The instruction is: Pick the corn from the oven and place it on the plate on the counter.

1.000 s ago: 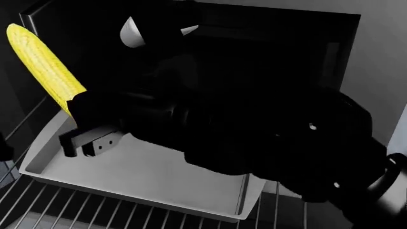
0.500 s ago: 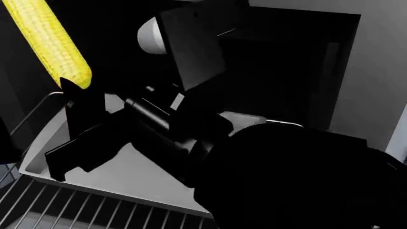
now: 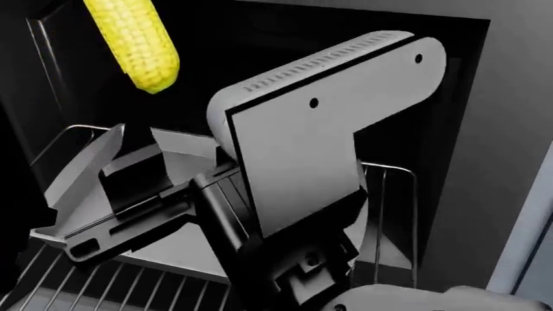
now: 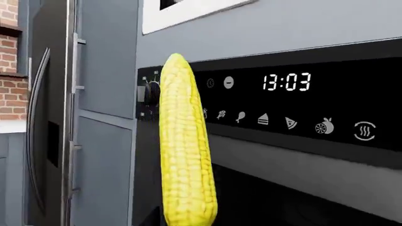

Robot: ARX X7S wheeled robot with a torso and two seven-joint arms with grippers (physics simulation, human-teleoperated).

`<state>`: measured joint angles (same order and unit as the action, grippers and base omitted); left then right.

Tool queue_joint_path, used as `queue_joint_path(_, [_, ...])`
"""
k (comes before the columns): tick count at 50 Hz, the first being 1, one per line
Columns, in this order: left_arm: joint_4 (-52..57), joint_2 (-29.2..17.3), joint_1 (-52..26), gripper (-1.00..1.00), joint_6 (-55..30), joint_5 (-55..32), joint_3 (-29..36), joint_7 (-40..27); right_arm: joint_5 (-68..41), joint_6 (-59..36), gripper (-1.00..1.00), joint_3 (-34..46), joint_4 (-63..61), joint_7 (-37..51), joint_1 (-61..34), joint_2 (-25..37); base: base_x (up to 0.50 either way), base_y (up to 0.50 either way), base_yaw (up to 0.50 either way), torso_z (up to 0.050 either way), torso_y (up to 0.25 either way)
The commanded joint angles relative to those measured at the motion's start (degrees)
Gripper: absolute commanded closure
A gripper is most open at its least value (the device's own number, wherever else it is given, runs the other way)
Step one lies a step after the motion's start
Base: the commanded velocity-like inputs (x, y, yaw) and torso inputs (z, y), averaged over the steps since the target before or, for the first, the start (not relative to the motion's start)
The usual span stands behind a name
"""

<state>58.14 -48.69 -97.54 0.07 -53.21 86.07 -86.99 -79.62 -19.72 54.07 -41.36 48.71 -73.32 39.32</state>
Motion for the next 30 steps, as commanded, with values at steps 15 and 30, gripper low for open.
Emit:
queue_joint_path(15, [-0.74,0.99,2.35,-1.0,-0.66,1.11,-0.37,0.94,9.09,-1.17,1.0,-1.21,-9.99,16.7,1.82,1.72,0.0,0.0,0.0,0.0,0.0])
queue_joint_path(30, [-0.67,0.74,3.22,-1.0,-0.71,1.56,-1.01,1.18,9.39,-0.98,1.0,-1.29,-10.18,16.86,1.86,1.46,0.0,0.0,0.0,0.0,0.0])
